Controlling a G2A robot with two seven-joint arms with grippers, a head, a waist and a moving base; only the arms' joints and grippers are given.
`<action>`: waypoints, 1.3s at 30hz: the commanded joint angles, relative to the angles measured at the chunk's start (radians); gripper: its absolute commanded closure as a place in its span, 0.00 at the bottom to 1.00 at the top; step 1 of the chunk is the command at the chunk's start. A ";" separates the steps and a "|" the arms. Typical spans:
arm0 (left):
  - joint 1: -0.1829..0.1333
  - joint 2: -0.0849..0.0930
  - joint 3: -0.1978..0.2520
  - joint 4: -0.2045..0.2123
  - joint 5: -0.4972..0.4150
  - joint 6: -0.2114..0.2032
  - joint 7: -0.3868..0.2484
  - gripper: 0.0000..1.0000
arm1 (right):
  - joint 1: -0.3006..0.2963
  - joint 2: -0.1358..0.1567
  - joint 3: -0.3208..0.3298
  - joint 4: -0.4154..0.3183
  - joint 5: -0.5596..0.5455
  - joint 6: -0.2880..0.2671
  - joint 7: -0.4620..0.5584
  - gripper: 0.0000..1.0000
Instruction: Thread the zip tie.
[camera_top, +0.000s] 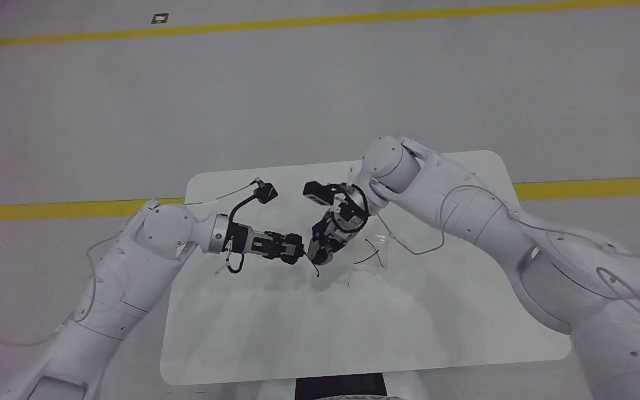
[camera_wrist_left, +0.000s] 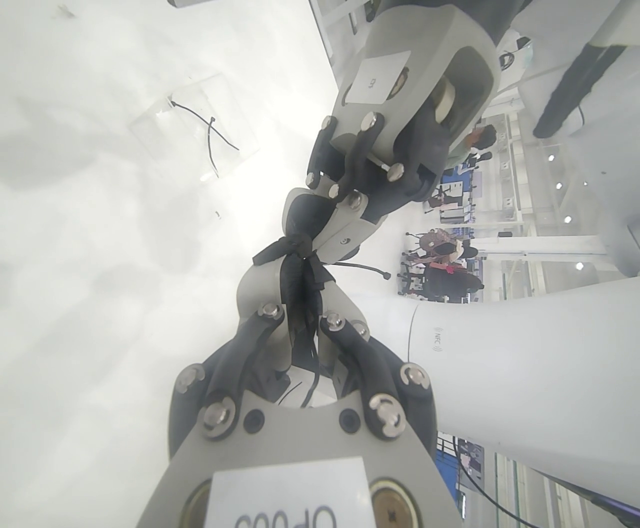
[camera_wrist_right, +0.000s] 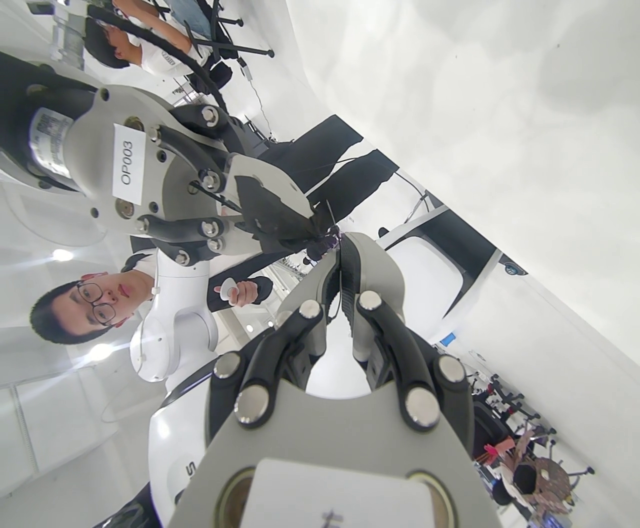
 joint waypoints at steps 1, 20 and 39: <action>-0.001 0.001 0.001 0.001 -0.002 0.000 0.000 1.00 | -0.001 0.000 0.002 0.000 0.001 0.000 0.000 0.80; -0.015 0.007 -0.007 0.047 -0.067 0.000 0.025 1.00 | -0.010 0.033 0.068 0.009 0.001 0.000 -0.026 0.00; 0.028 0.033 -0.158 0.130 -0.454 0.083 -0.015 1.00 | -0.261 0.197 0.387 -0.179 0.104 -0.065 -0.314 0.00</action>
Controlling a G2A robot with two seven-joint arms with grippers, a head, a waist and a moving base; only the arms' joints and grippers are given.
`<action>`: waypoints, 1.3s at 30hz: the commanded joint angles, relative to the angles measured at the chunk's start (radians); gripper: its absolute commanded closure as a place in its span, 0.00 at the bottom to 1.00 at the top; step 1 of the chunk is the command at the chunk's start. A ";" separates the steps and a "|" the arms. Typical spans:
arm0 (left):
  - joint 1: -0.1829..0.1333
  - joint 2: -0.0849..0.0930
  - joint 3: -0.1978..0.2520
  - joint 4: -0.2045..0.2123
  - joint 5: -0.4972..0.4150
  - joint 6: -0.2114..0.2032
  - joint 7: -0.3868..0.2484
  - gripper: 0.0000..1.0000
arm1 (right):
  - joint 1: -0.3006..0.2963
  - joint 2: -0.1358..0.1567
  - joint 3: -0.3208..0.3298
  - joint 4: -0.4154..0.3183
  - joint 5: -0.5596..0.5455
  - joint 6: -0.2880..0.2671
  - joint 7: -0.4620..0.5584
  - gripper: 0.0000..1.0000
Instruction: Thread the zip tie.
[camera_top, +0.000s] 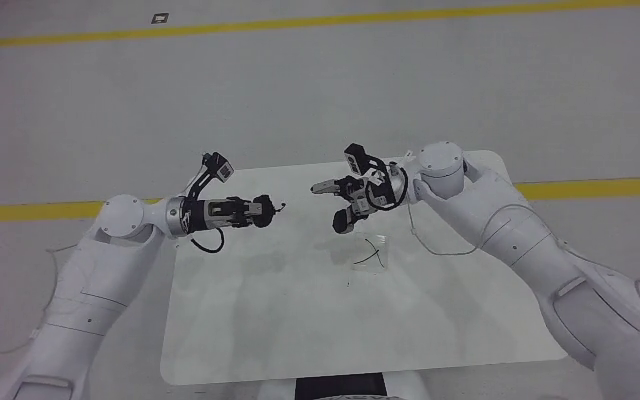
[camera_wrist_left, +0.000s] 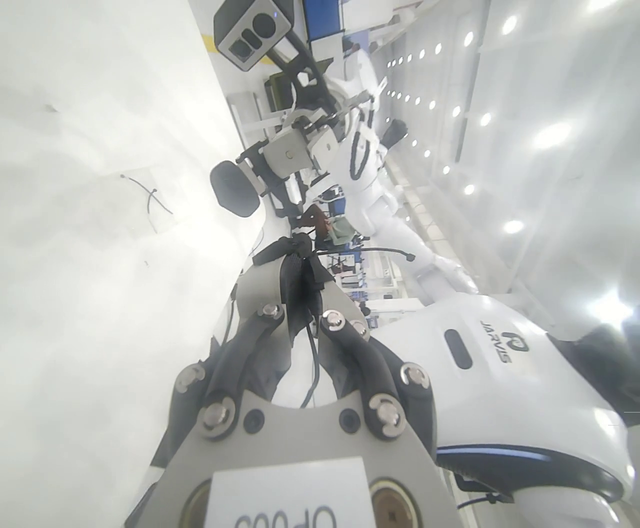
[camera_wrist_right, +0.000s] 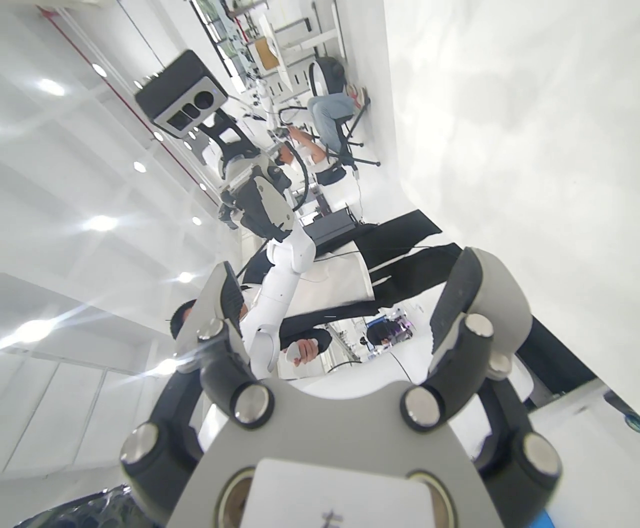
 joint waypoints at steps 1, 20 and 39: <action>0.000 0.001 -0.005 -0.001 0.007 -0.001 0.000 1.00 | -0.003 0.001 0.004 -0.002 0.001 -0.001 -0.003 0.00; 0.035 -0.004 -0.030 0.085 -0.263 0.210 -0.029 1.00 | -0.121 0.068 0.108 -0.272 -0.627 -0.381 -0.457 0.00; 0.056 -0.017 -0.046 0.050 -0.437 0.338 0.081 1.00 | -0.225 0.080 0.118 -0.380 -1.202 -0.497 -0.831 0.00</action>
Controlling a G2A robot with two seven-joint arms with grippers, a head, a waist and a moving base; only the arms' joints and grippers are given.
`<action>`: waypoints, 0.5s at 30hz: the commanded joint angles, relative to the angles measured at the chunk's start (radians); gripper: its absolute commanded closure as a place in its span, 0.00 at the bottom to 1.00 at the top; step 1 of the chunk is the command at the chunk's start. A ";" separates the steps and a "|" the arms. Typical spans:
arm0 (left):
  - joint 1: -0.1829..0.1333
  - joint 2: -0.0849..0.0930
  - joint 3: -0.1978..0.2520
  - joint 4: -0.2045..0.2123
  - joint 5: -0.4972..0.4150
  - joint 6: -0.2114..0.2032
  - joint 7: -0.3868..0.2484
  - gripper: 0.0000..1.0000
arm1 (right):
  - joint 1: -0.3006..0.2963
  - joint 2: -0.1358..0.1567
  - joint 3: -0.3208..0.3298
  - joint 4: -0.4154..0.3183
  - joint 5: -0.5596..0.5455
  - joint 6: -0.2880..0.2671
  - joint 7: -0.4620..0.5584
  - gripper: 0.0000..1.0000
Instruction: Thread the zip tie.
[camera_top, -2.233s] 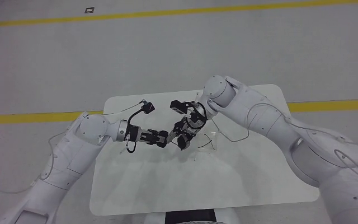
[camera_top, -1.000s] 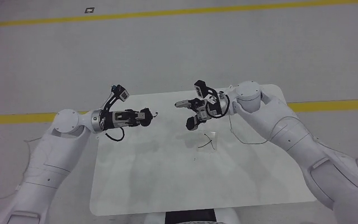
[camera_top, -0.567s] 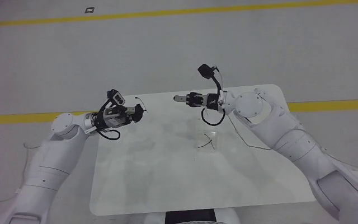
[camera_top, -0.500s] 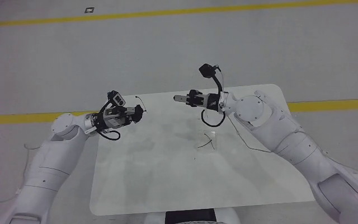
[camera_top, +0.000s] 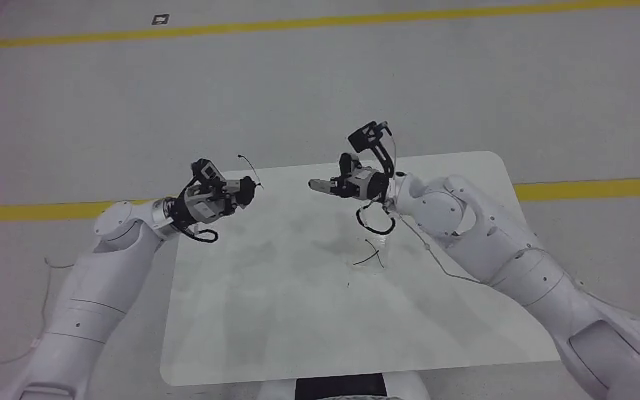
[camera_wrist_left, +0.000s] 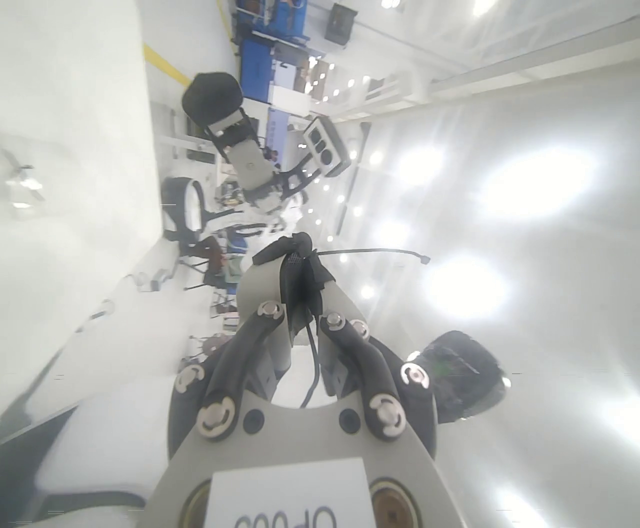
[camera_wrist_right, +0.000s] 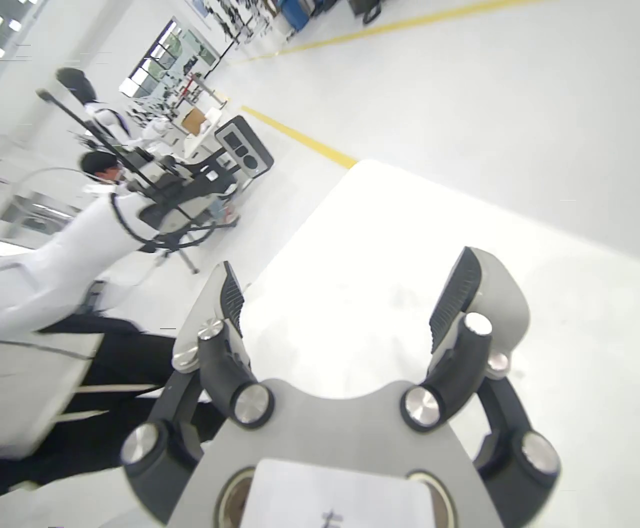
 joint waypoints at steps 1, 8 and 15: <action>0.008 -0.003 -0.003 -0.002 -0.063 0.030 0.012 1.00 | -0.023 0.000 0.001 -0.009 -0.169 -0.014 -0.146 0.00; -0.004 0.000 -0.009 -0.028 0.023 -0.025 -0.012 1.00 | -0.037 -0.001 -0.004 -0.014 -0.258 0.005 -0.188 0.00; 0.029 -0.018 0.007 -0.038 -0.166 0.082 0.102 1.00 | -0.056 -0.006 -0.014 -0.044 -0.525 0.029 -0.331 0.00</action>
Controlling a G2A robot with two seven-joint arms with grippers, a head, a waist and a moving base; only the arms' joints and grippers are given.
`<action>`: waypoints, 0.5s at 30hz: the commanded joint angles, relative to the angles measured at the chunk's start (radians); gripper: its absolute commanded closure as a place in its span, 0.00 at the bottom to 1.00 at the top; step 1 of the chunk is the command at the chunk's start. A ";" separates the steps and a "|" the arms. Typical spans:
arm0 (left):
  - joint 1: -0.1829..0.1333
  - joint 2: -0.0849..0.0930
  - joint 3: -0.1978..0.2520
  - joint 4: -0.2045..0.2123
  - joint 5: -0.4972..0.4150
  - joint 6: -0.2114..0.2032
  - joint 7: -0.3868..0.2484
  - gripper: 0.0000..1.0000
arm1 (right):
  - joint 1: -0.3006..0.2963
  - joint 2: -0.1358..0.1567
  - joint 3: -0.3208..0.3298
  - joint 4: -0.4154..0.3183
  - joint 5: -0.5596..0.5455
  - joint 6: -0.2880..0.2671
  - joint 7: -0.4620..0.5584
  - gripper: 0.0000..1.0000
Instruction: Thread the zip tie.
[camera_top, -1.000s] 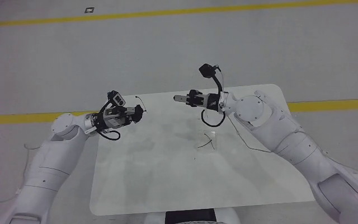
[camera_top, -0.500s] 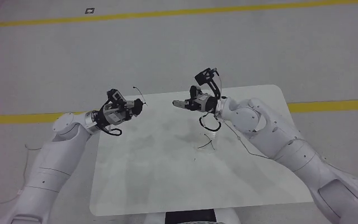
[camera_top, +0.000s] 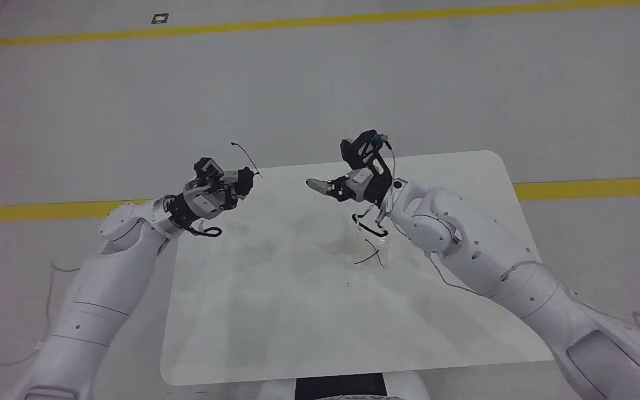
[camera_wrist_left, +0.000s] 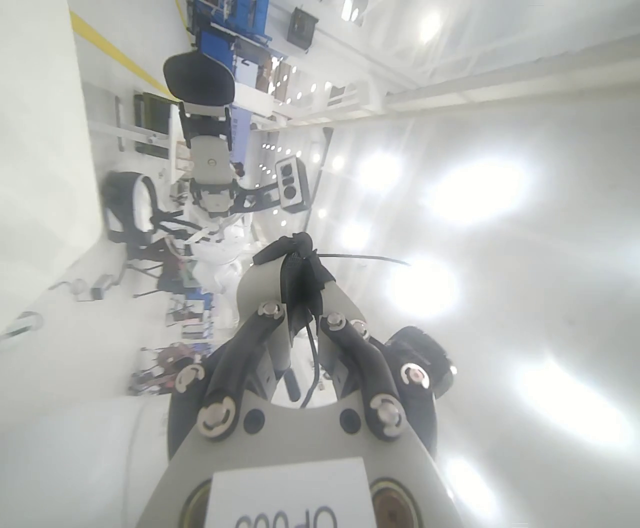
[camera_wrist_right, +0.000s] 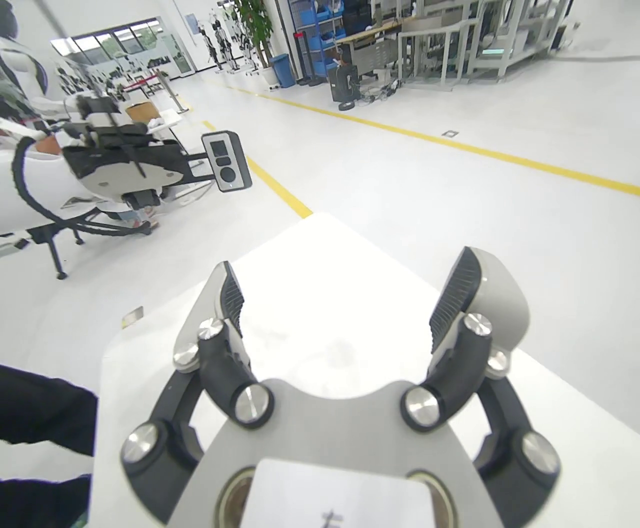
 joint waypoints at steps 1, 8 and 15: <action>0.010 -0.006 0.006 -0.001 -0.068 0.035 0.041 1.00 | -0.007 -0.003 -0.012 -0.005 -0.176 0.019 -0.074 0.00; 0.023 -0.022 0.038 -0.025 -0.115 0.073 0.118 1.00 | -0.022 -0.030 -0.046 0.016 -0.419 0.083 -0.244 0.00; 0.023 -0.022 0.038 -0.025 -0.115 0.073 0.118 1.00 | -0.022 -0.030 -0.046 0.016 -0.419 0.083 -0.244 0.00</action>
